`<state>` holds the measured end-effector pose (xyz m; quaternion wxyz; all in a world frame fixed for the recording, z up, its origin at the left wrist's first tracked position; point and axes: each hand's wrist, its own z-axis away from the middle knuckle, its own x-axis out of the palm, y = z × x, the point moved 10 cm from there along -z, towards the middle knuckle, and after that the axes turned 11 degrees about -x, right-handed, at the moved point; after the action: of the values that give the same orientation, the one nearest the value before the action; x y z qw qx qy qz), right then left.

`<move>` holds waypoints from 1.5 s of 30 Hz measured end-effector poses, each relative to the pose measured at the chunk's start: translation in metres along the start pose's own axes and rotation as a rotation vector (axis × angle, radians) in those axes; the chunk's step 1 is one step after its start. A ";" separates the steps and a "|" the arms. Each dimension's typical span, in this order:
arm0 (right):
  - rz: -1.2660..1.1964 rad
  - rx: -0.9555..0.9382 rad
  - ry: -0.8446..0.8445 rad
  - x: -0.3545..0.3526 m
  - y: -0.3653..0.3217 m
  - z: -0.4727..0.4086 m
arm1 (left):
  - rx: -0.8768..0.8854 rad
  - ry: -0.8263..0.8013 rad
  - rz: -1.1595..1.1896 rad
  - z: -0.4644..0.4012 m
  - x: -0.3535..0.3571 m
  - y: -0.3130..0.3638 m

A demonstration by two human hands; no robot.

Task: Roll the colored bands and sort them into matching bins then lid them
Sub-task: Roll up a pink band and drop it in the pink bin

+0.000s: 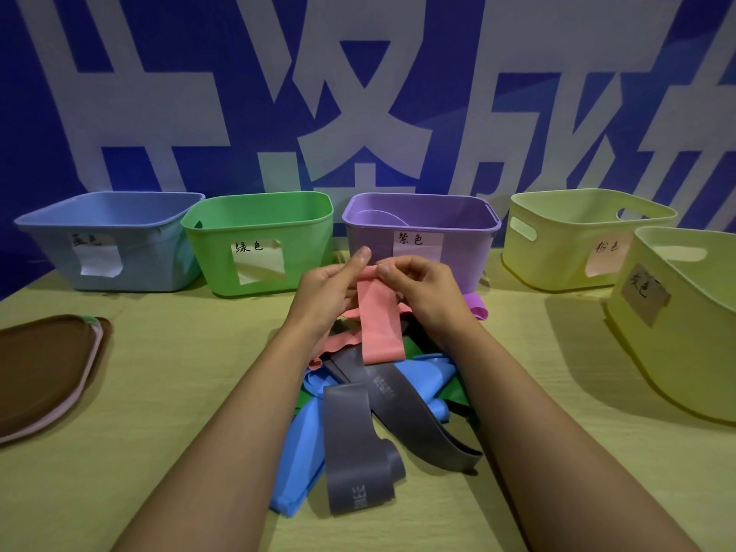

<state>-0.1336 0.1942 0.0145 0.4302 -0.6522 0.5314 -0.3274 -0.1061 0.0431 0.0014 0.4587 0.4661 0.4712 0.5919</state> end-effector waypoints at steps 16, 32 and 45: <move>0.068 0.099 0.076 -0.007 0.008 0.002 | 0.147 0.066 -0.069 -0.001 -0.007 0.010; -0.013 -0.023 0.013 0.001 -0.005 0.001 | 0.042 0.071 -0.033 -0.007 -0.010 -0.001; 0.064 0.106 0.088 -0.008 0.007 0.004 | 0.134 0.007 -0.015 -0.002 0.000 0.008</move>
<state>-0.1350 0.2027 0.0064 0.4507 -0.5961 0.5524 -0.3694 -0.1085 0.0419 0.0086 0.4294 0.4902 0.5149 0.5570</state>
